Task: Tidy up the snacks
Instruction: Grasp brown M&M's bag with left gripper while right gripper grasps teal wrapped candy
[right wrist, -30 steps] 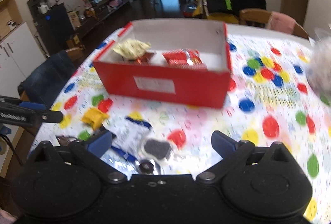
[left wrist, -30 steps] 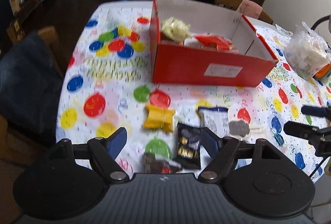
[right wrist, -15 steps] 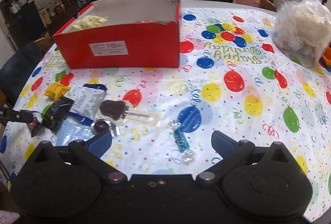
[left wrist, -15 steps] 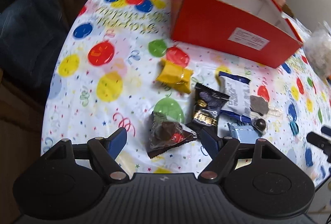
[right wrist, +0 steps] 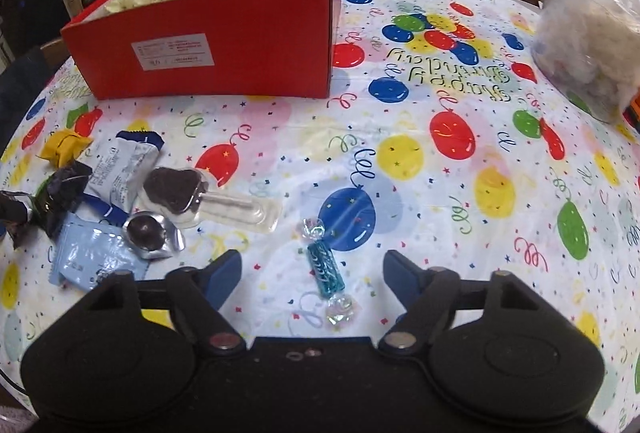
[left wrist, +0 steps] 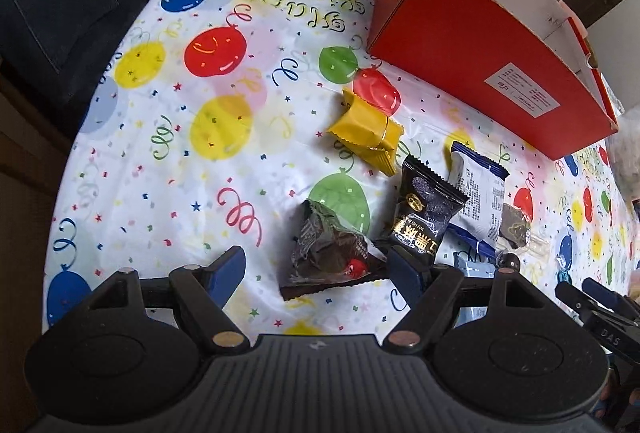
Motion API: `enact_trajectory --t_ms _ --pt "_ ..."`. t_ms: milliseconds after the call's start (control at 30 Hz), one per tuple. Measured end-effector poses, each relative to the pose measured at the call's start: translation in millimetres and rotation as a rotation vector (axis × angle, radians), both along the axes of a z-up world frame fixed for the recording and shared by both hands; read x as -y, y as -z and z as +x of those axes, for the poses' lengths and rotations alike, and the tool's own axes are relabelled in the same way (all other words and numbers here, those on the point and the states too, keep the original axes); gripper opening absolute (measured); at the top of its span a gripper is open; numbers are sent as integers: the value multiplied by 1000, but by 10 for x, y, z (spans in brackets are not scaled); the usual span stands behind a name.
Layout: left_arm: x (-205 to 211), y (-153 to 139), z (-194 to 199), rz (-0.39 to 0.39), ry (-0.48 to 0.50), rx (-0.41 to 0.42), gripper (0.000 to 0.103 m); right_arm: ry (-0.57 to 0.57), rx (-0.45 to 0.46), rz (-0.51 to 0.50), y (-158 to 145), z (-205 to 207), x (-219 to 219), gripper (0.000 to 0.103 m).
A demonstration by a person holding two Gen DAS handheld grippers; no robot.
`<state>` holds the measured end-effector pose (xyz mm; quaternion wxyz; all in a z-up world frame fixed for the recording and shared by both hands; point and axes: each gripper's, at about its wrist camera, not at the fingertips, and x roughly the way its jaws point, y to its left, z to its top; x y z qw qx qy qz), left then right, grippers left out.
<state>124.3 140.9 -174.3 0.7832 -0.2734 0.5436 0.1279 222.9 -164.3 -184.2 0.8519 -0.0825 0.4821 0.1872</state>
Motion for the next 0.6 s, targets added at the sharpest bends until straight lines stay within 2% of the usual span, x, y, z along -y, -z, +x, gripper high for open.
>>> enact_trajectory --t_ms 67,133,167,333,600 --pt "-9 15 11 -13 -10 2 77 -3 -5 -1 12 26 9 68" --pt "-23 10 11 -9 -24 12 76 -9 -8 -1 23 46 15 59" --pt "-33 13 15 -17 -27 15 72 -12 -11 -2 31 54 17 56" --pt "-47 13 33 -23 -29 16 67 -26 -24 -7 75 59 22 41" --pt "-14 6 36 12 -13 -2 56 -46 -3 -29 81 4 -12 27"
